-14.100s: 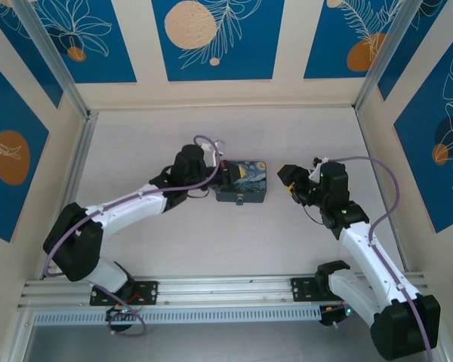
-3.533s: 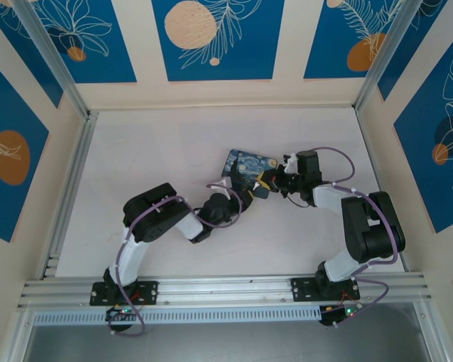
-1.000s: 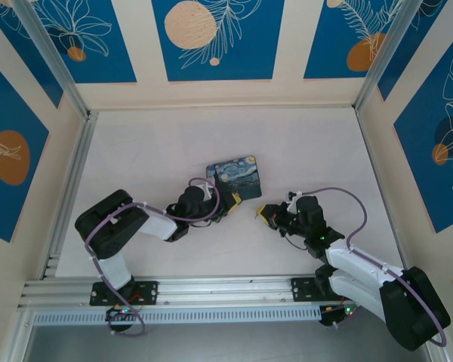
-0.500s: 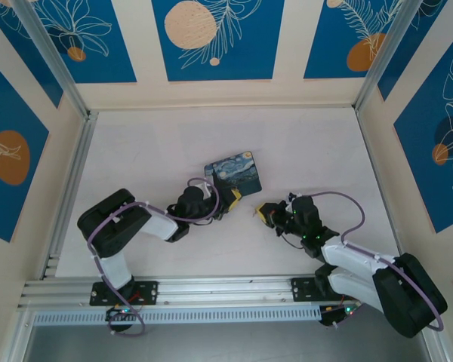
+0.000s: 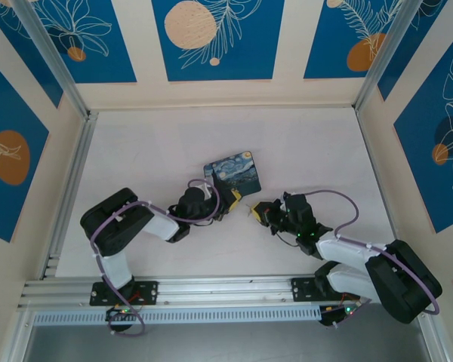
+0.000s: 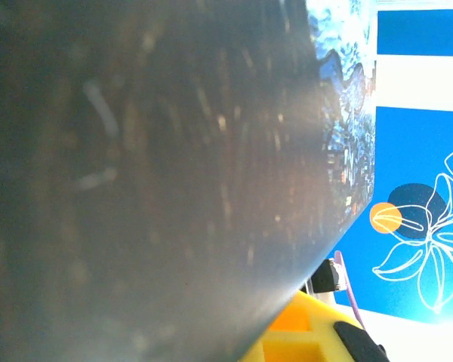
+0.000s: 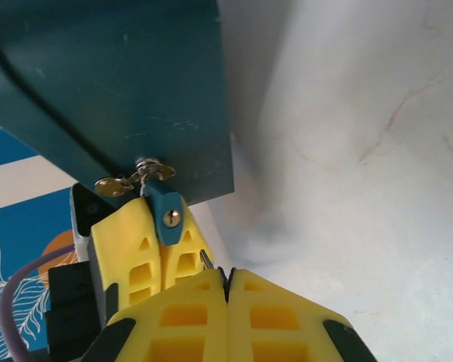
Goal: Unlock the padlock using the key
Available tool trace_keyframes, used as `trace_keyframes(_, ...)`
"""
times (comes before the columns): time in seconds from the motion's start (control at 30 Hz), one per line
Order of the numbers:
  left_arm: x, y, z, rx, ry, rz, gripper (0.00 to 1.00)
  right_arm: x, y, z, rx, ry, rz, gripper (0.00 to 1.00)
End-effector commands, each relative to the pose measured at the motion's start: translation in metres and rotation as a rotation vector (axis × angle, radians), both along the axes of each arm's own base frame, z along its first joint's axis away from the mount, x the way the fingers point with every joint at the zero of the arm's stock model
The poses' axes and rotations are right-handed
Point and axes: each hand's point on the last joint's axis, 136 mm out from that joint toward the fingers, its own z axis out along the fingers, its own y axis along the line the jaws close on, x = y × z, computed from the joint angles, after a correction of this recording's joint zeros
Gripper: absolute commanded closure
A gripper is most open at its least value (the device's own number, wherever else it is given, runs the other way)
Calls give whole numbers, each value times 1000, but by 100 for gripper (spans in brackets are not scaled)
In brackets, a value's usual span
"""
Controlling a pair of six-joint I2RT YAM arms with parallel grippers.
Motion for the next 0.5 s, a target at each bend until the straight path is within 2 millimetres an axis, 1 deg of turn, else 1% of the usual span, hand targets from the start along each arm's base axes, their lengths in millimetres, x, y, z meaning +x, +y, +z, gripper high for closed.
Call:
trace_keyframes(0.0, 7, -8, 21, -67, -48, 13, 100, 11, 4, 15, 18, -43, -27, 100)
trace_keyframes(0.47, 4, -10, 23, -70, -49, 5, 100, 17, 11, 14, 9, -29, -26, 100)
